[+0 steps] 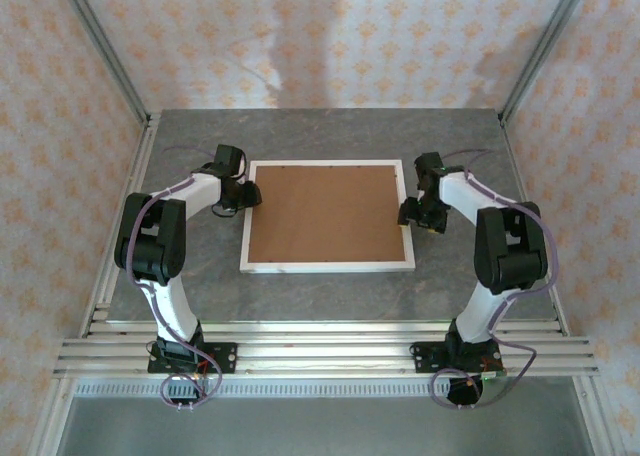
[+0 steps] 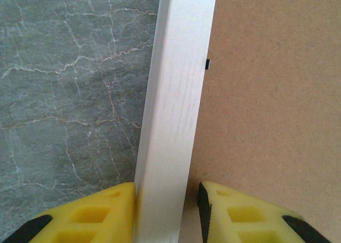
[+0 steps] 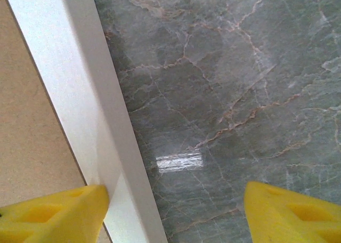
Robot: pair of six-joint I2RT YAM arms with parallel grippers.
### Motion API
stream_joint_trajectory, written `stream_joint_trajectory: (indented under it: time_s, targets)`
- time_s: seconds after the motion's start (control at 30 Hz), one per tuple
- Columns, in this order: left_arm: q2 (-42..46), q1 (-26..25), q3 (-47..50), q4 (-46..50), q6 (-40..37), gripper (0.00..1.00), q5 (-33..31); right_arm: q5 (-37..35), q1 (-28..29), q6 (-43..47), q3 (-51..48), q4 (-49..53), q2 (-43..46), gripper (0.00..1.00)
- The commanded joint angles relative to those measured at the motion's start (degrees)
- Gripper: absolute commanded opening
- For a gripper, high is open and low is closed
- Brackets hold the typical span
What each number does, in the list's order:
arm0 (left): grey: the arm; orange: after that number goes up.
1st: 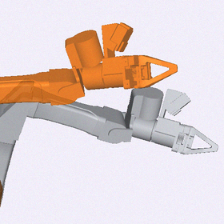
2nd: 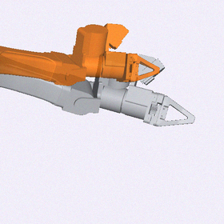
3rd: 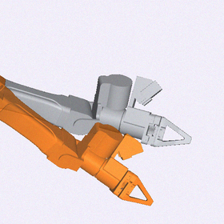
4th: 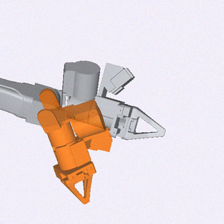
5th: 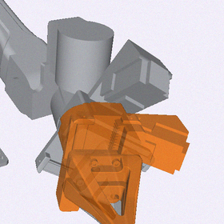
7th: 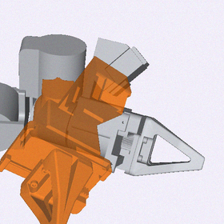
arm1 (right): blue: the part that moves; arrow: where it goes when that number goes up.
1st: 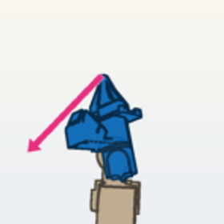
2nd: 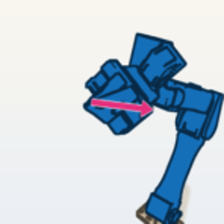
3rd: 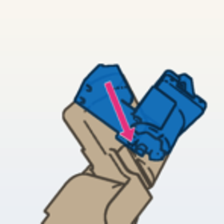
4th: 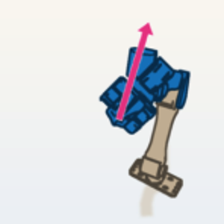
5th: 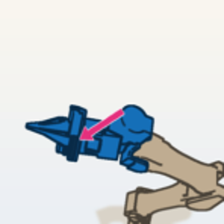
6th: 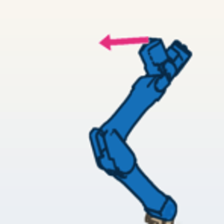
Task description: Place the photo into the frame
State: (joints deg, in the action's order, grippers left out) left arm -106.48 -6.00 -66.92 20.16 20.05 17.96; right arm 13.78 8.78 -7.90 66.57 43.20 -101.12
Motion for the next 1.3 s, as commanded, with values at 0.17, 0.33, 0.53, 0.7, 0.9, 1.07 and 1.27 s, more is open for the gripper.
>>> stream_joint_trajectory:
  time_s: [0.17,0.33,0.53,0.7,0.9,1.07,1.27]
  targets:
    - [1.9,-0.4,1.7,0.7,1.2,0.35,1.7,2.6,4.2,-1.2,-0.5,0.6,-4.0,0.70]
    - [2.0,-0.6,2.8,-0.7,2.3,0.35,2.5,2.8,6.4,-2.0,0.2,1.4,-7.4,0.70]
    - [2.3,-1.0,4.0,-2.0,3.4,0.34,3.2,4.7,9.1,-2.3,2.5,1.6,-10.2,0.71]
    - [2.5,-1.0,4.2,-2.1,3.4,0.34,3.1,6.5,10.7,-3.0,3.1,0.6,-12.8,0.71]
    - [2.4,-1.1,4.1,-2.0,3.2,0.34,3.0,12.5,10.7,-3.3,0.6,-4.3,-12.8,0.72]
    - [2.7,-1.1,4.4,-2.5,3.6,0.34,3.4,19.2,9.6,-2.8,-0.8,-7.5,-13.6,0.72]
    - [3.2,-0.9,4.6,-2.5,3.4,0.34,3.3,24.5,4.9,-3.4,-3.9,-10.7,-12.6,0.71]
